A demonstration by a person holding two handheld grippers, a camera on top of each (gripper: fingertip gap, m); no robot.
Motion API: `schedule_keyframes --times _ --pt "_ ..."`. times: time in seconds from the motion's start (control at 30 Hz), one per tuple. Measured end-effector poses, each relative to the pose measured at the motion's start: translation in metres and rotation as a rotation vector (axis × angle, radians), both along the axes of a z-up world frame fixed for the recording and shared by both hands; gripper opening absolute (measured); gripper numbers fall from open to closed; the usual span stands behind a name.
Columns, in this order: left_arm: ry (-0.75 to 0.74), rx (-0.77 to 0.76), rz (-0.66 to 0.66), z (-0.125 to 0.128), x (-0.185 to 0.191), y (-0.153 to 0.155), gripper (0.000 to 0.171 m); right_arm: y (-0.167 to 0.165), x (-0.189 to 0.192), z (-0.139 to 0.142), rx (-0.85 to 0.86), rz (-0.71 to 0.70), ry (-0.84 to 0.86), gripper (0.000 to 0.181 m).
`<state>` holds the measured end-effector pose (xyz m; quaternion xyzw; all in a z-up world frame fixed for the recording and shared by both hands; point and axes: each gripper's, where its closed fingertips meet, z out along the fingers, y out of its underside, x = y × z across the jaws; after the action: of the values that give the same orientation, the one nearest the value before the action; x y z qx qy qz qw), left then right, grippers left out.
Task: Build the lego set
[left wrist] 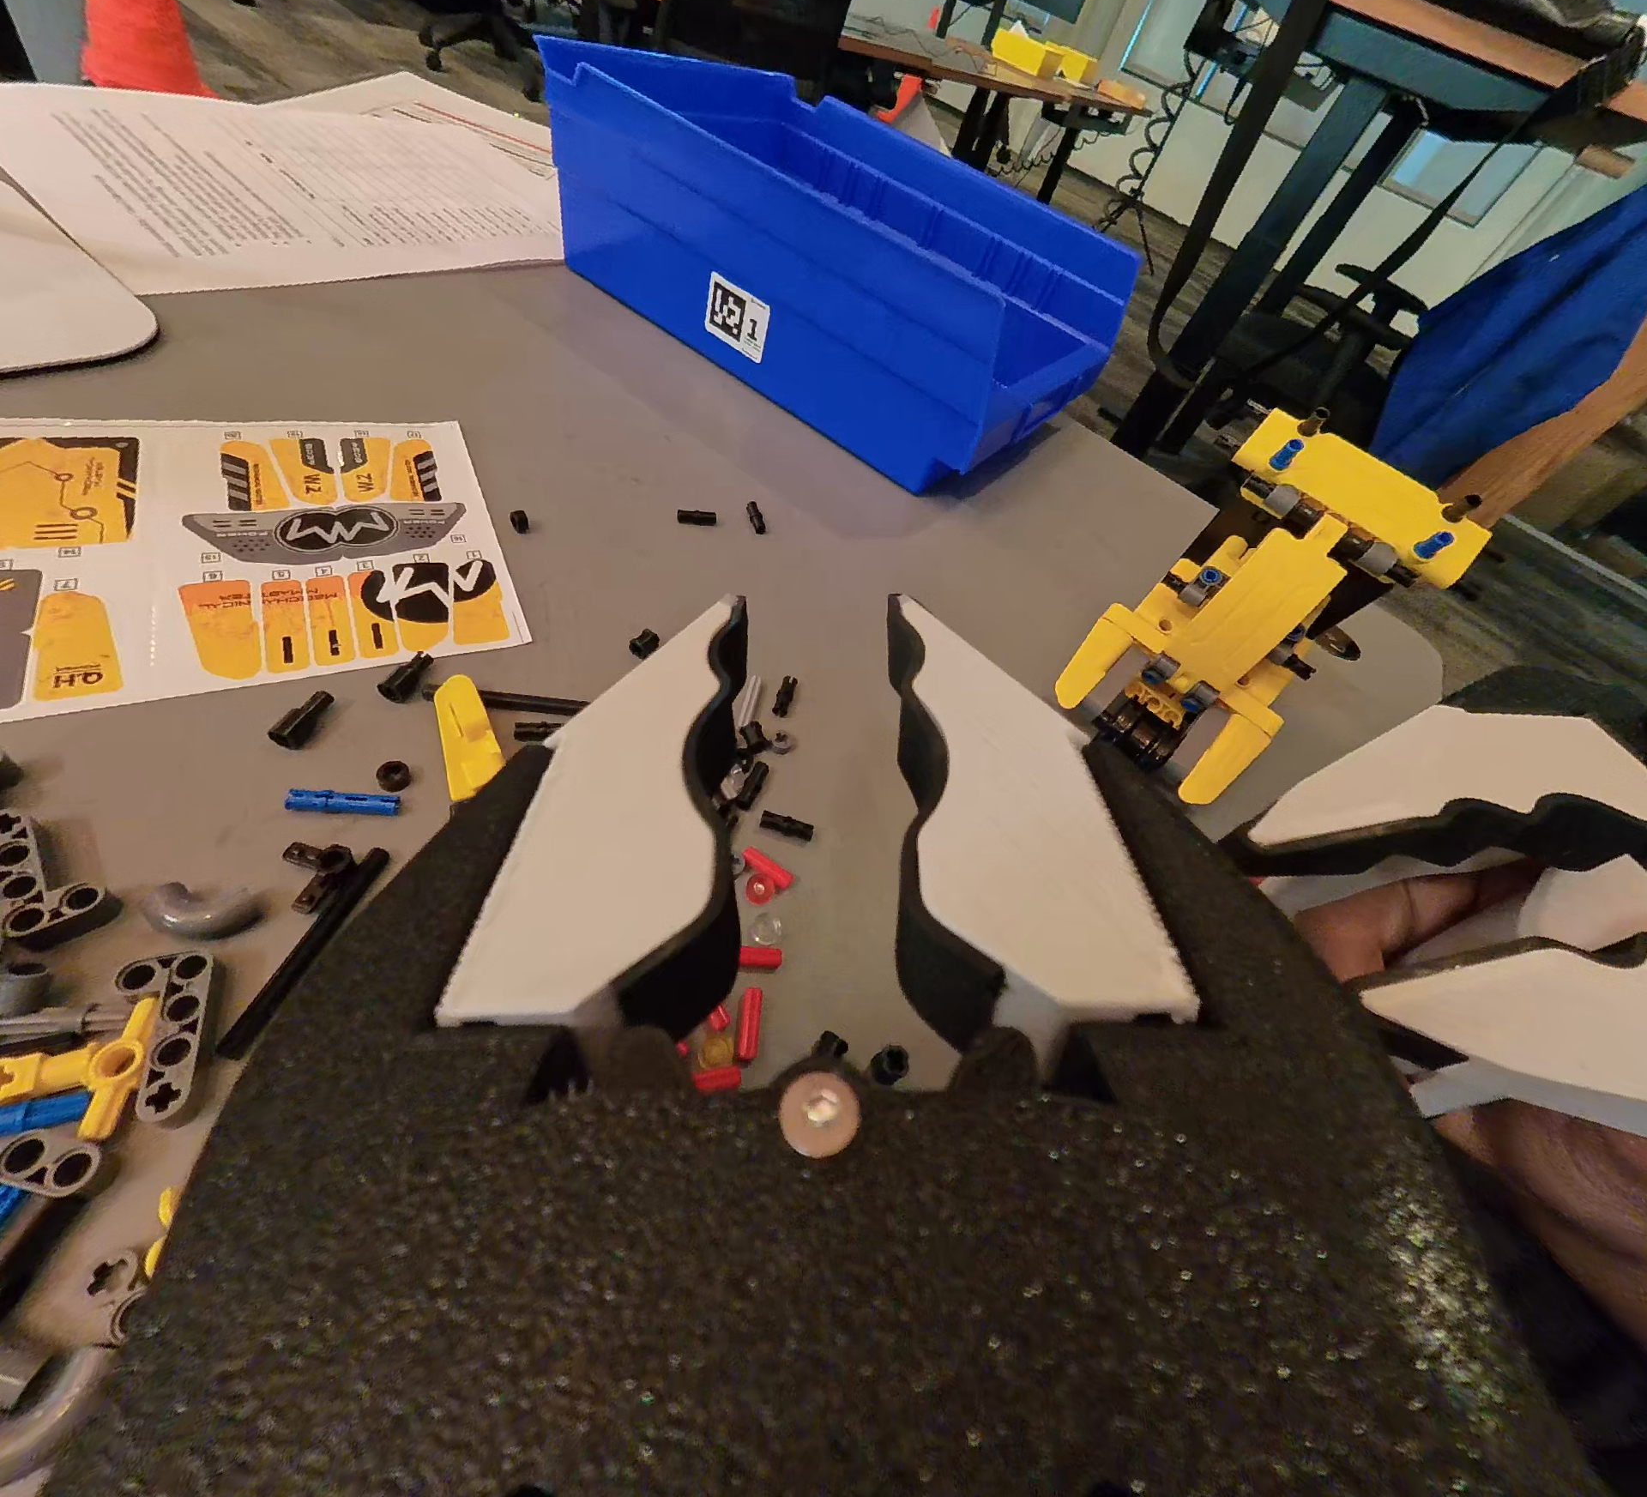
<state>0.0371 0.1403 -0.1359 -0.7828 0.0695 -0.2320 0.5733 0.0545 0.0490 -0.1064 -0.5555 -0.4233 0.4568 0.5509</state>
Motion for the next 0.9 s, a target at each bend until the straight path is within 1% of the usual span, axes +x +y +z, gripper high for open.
schedule_keyframes --times 0.7,0.83,0.9 --pt "-0.054 -0.001 -0.003 0.003 -0.002 0.001 0.03 0.0 -0.001 -0.001 -0.003 -0.008 -0.017 0.016" --pt "-0.083 0.002 0.069 0.007 -0.022 0.004 0.03 0.006 -0.006 -0.008 -0.008 -0.048 -0.067 0.016" --pt "-0.065 -0.005 0.156 0.01 -0.049 0.005 0.03 0.007 -0.015 -0.007 -0.003 -0.066 -0.073 0.016"
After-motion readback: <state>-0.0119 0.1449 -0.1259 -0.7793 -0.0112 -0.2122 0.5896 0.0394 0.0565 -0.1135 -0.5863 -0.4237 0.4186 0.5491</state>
